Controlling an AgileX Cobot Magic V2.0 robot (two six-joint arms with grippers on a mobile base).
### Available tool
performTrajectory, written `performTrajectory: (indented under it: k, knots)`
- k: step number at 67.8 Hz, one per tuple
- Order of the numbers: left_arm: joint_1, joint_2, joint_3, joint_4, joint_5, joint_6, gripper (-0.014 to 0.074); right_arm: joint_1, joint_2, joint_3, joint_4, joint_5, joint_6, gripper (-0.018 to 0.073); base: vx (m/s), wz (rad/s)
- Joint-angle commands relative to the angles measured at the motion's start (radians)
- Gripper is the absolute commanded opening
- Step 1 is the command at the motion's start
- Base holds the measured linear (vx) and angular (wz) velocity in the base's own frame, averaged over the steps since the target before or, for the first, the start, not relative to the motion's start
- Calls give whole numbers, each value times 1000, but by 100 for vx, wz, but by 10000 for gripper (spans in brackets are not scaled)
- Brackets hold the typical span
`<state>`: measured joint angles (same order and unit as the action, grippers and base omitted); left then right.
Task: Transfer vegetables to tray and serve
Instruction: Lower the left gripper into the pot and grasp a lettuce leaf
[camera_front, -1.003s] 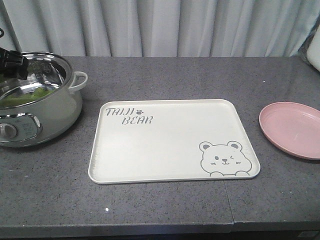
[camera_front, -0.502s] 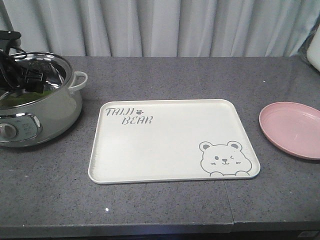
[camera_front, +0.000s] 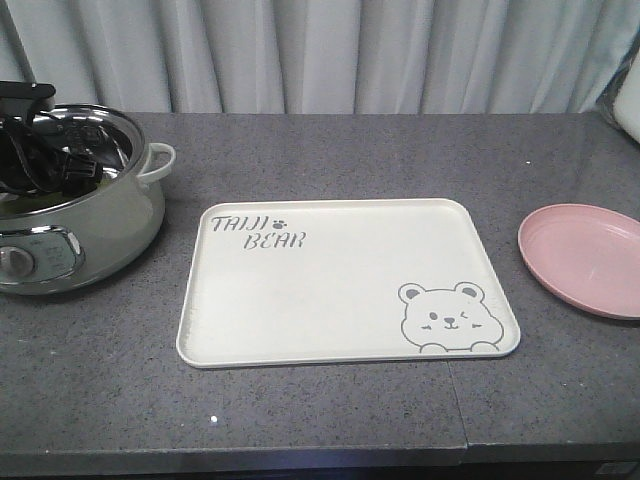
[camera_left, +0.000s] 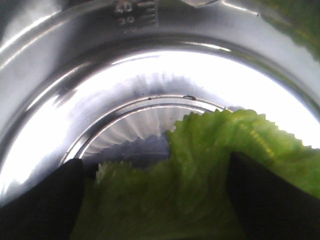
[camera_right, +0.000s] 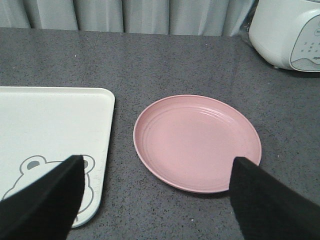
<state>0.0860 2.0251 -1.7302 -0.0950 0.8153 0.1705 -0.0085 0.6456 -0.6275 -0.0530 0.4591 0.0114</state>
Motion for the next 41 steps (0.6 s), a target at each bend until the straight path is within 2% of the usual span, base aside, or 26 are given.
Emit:
performTrajectory:
  k: [1, 25, 34, 41]
  knots:
    - [0, -42, -30, -8, -18, 0, 513, -3, 9, -34, -10, -71, -11, 580, 0, 0]
    - [0, -42, -30, -8, -19, 0, 95, -3, 9, -34, -10, -71, -11, 580, 0, 0]
    - [0, -42, -30, -8, -19, 0, -5, -3, 9, -34, -10, -71, -11, 580, 0, 0]
    - [0, -50, -30, -8, -17, 0, -8, -3, 9, -34, -10, -71, -11, 580, 0, 0]
